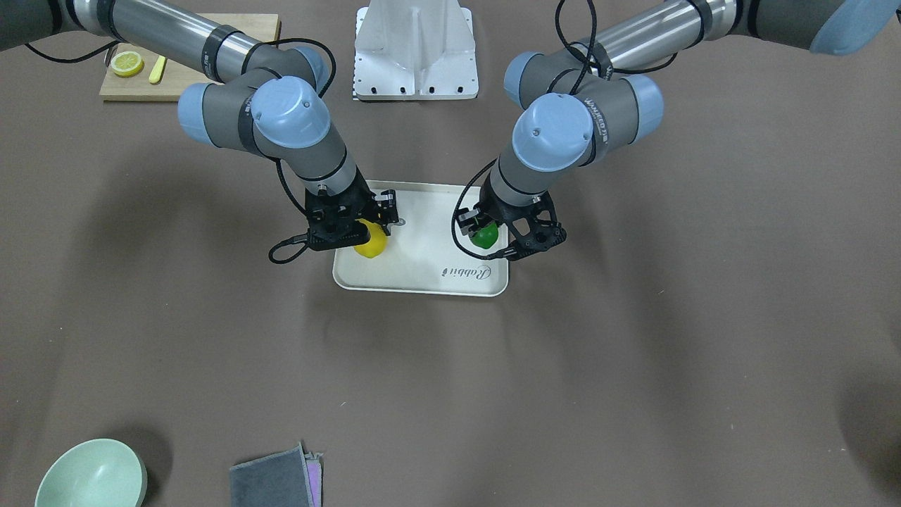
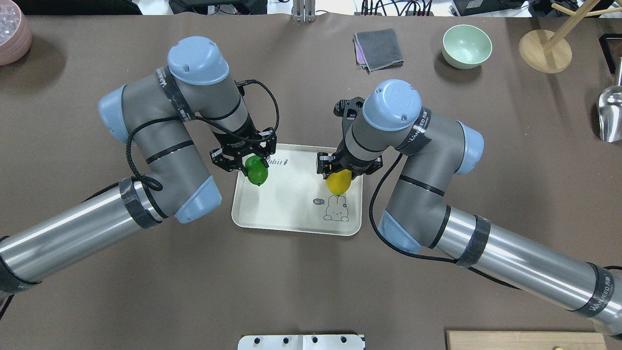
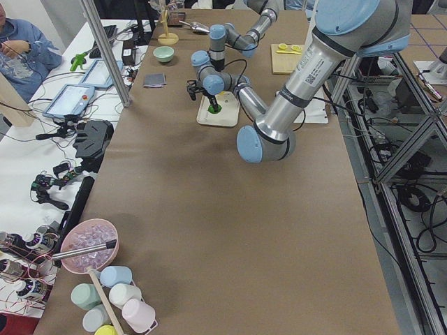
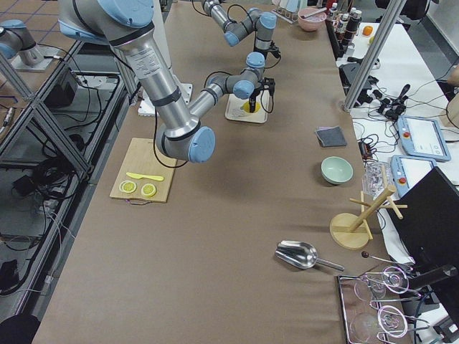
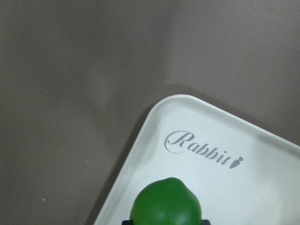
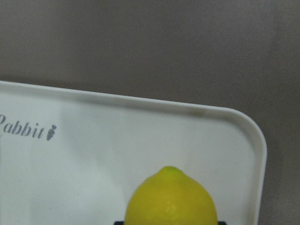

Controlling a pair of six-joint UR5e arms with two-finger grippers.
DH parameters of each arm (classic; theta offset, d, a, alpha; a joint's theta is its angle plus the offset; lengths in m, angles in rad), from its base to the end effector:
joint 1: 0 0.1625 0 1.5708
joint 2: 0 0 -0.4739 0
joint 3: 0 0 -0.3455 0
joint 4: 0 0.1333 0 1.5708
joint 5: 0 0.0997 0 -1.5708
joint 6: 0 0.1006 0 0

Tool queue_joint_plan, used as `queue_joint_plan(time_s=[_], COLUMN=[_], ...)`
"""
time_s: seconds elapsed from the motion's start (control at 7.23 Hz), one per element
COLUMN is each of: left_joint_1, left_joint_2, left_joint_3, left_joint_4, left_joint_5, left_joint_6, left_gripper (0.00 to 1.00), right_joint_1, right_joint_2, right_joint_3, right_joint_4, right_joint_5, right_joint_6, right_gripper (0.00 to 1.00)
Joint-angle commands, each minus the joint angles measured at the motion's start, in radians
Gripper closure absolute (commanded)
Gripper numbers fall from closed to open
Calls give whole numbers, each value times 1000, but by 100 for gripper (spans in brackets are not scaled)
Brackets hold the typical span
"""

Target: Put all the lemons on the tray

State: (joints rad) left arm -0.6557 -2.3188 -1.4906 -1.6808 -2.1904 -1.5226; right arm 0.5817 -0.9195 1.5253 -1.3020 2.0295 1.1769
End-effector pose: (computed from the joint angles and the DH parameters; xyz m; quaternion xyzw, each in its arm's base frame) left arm 0.5267 -0.4996 0.2843 -0.1403 0.4362 -0.1533 0.8755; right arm -0.5398 -0.4612 0.3240 0.0114 -0.4608 -0.0131 0.8873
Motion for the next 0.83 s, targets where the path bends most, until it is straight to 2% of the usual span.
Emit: queue_joint_plan(time_s=[0.0,0.14,0.28,0.41,0.55,0.69], left_joint_1=[65,71,71,71,70,67], left_joint_2=[-22,-22,-21,-19,-16,-14], left_joint_3=[15,13,10,7,7,7], left_joint_4=[-36,-34,-34,-36,-57,-60], left_joint_5=[90,90,89,90,89,89], left_joint_6=[-109,-110,-108,-106,-102,-102], left_gripper=[100,100,79,5,2,2], right_joint_1=[-14,-14,-14,-11,12,53], right_joint_2=[11,19,22,22,22,21], right_joint_3=[-20,-20,-20,-17,-11,-2], right_joint_4=[4,4,3,4,4,1], right_joint_5=[3,3,1,5,14,61], right_joint_6=[39,58,70,75,75,73], right_gripper=[100,53,1,0,0,0])
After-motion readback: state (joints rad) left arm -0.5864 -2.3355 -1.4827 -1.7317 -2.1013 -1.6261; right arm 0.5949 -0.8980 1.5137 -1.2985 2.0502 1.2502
